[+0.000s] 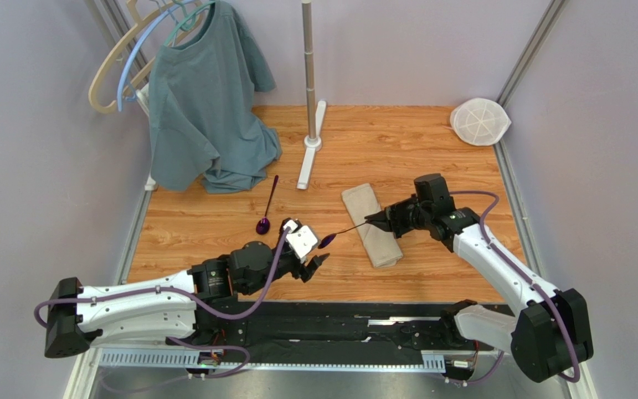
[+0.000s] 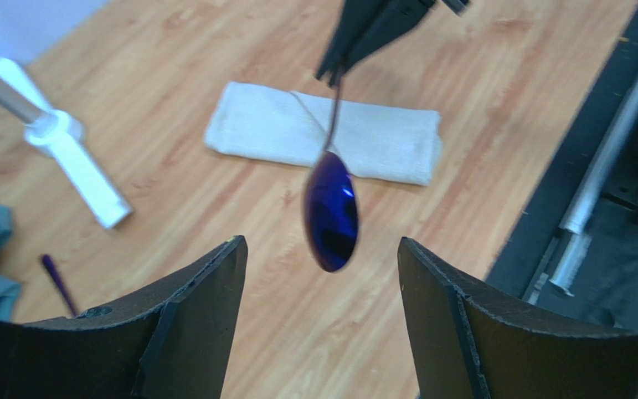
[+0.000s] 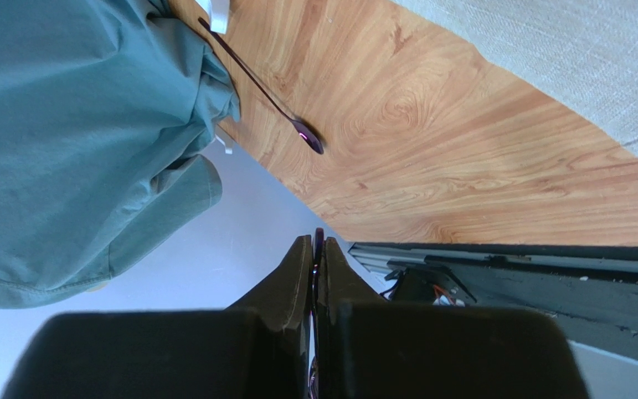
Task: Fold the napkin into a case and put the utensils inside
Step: Pass from the right arm to the left, then pass from the left arm to the right
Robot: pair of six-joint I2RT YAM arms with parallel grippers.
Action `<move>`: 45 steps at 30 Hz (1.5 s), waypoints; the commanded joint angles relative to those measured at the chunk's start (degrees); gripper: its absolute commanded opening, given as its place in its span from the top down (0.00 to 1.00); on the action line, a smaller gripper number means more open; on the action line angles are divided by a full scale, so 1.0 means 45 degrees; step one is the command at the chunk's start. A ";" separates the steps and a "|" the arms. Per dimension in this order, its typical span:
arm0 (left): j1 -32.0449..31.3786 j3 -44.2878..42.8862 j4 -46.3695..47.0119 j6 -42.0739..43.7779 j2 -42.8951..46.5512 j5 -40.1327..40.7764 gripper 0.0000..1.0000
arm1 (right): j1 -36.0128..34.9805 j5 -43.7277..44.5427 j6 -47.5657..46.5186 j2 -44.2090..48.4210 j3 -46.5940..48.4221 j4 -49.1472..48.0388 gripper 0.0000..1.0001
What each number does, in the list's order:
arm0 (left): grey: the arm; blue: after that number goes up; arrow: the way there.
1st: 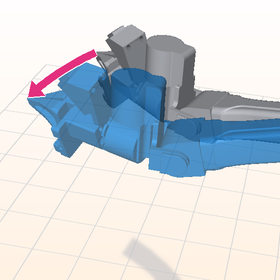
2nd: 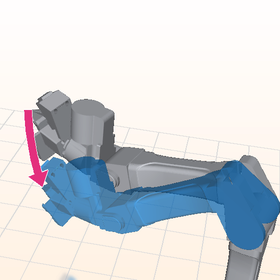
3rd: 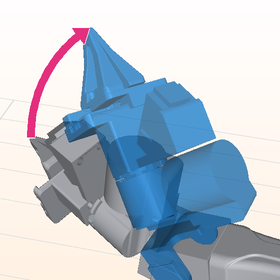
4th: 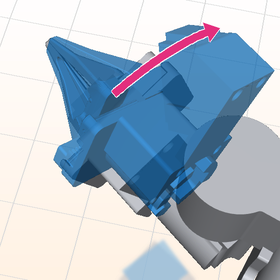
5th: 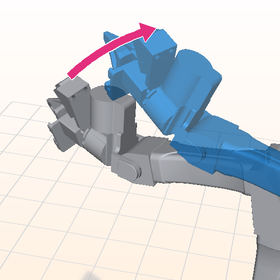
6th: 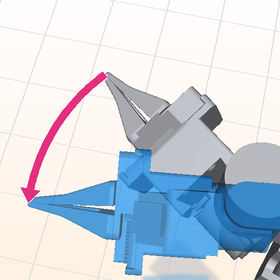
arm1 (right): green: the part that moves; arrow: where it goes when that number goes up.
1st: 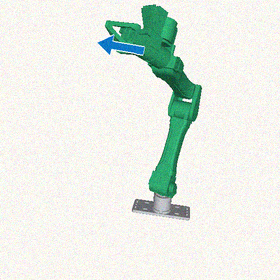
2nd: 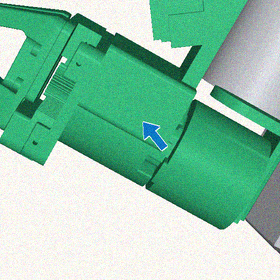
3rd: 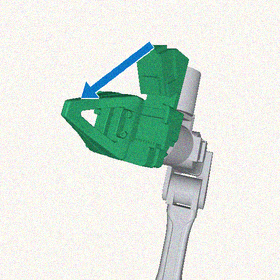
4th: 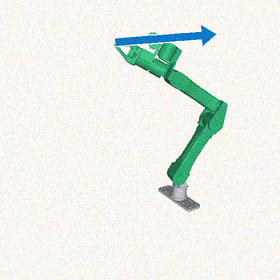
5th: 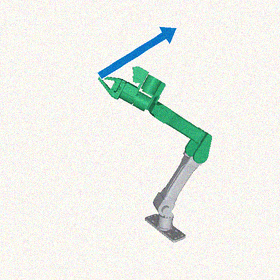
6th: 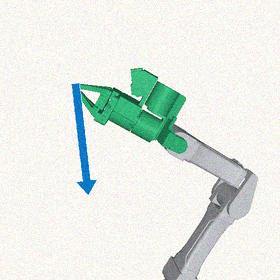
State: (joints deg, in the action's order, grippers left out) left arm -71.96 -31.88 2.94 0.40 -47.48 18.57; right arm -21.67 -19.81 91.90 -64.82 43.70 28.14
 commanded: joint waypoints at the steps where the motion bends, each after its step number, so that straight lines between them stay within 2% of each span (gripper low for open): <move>1: -0.0004 0.0053 0.1806 0.1569 0.0006 0.1401 0.26 | -0.0028 -0.1007 0.1295 0.0477 -0.0375 -0.0393 1.00; 4: -0.0004 0.0014 0.2216 0.1824 -0.0073 0.1363 0.29 | -0.0086 -0.1338 0.1530 0.0712 -0.0571 -0.0492 1.00; 7: -0.0004 -0.0317 0.2044 0.1961 -0.0385 0.1050 0.37 | -0.0281 -0.1768 0.1921 0.0868 -0.0805 -0.0940 1.00; 9: -0.0004 -0.0551 0.1964 0.1961 -0.0580 0.0681 0.53 | -0.0457 -0.1807 0.2156 0.1024 -0.0806 -0.1234 1.00; 10: -0.0004 -0.0669 0.1693 0.1961 -0.0581 0.0621 0.68 | -0.0477 -0.1847 0.2060 0.1063 -0.0690 -0.1273 0.99; 11: -0.0004 -0.0844 0.1420 0.1922 -0.0523 0.0581 0.90 | -0.0477 -0.1924 0.1595 0.1064 -0.0630 -0.1389 0.95; 12: -0.0004 -0.1174 0.1146 0.1883 -0.0445 0.0426 0.93 | -0.0380 -0.1848 0.0952 0.1103 -0.0494 -0.1390 0.87; 13: -0.0004 -0.1371 0.0506 0.1747 -0.0289 0.0270 0.94 | -0.0322 -0.1634 0.0095 0.1122 -0.0048 -0.1410 0.58; 14: 0.0015 -0.1624 -0.0023 0.1630 0.0002 0.0133 1.00 | -0.0224 -0.1497 -0.1016 0.1084 0.0324 -0.1371 0.41; 15: 0.0015 -0.2400 -0.0589 0.1378 0.0082 -0.0120 1.00 | 0.0047 -0.1747 -0.4198 0.1006 0.0675 -0.1371 0.32; 16: 0.0131 -0.2911 -0.2586 0.1008 0.0161 -0.0451 1.00 | 0.0128 -0.2020 -0.5835 0.0812 0.1626 -0.1023 0.24; 17: 0.0210 -0.3438 -0.3554 0.0753 0.0142 -0.0590 1.00 | 0.0167 -0.2042 -0.7862 0.0675 0.2293 -0.0033 0.23; 18: 0.0346 -0.4391 -0.4453 0.0441 0.0142 -0.1016 1.00 | 0.0090 -0.1559 -1.0918 0.0557 0.2899 0.1002 0.23; 19: 0.0521 -0.4729 -0.5757 0.0031 0.0200 -0.1543 1.00 | -0.0104 -0.1071 -1.2399 0.0401 0.3466 0.2172 0.22; 21: 0.1244 -0.5547 -0.6781 -0.0418 0.0356 -0.3314 1.00 | -0.0650 -0.0754 -1.5344 0.0322 0.4212 0.2535 0.22; 22: 0.1826 -0.5765 -0.7598 -0.0673 0.0473 -0.3944 1.00 | -0.0769 -0.1005 -1.6059 0.0341 0.4330 0.2555 0.22; 23: 0.2160 -0.5961 -0.7954 -0.0695 0.0455 -0.4646 1.00 | -0.0925 -0.1355 -1.6608 0.0399 0.4273 0.2381 0.22; 27: 0.3859 -0.6820 -0.9615 -0.0735 0.0202 -0.7885 1.00 | -0.1335 -0.4768 -1.8037 0.0205 0.4116 0.0859 0.19; 33: 0.5365 -0.7816 -1.1531 0.0689 -0.1594 -1.0761 1.00 | -0.2917 -0.6452 -1.9639 -0.0749 0.5209 0.0933 0.16; 37: 0.5970 -0.8189 -1.1182 0.1082 -0.2375 -1.2033 1.00 | -0.3640 -0.6885 -1.9348 -0.0967 0.4784 0.0021 0.17; 41: 0.6265 -0.8579 -1.1122 0.1024 -0.2943 -1.3069 1.00 | -0.4518 -0.6476 -1.9426 -0.1279 0.4547 0.0153 0.17; 45: 0.6402 -0.8678 -1.1064 0.0984 -0.3198 -1.3560 1.00 | -0.4657 -0.6650 -1.9271 -0.1202 0.3922 -0.0295 0.22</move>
State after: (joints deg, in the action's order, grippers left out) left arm -43.70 -68.20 -47.72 3.38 -61.54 -36.05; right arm -42.04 -47.75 6.28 -70.41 63.61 30.70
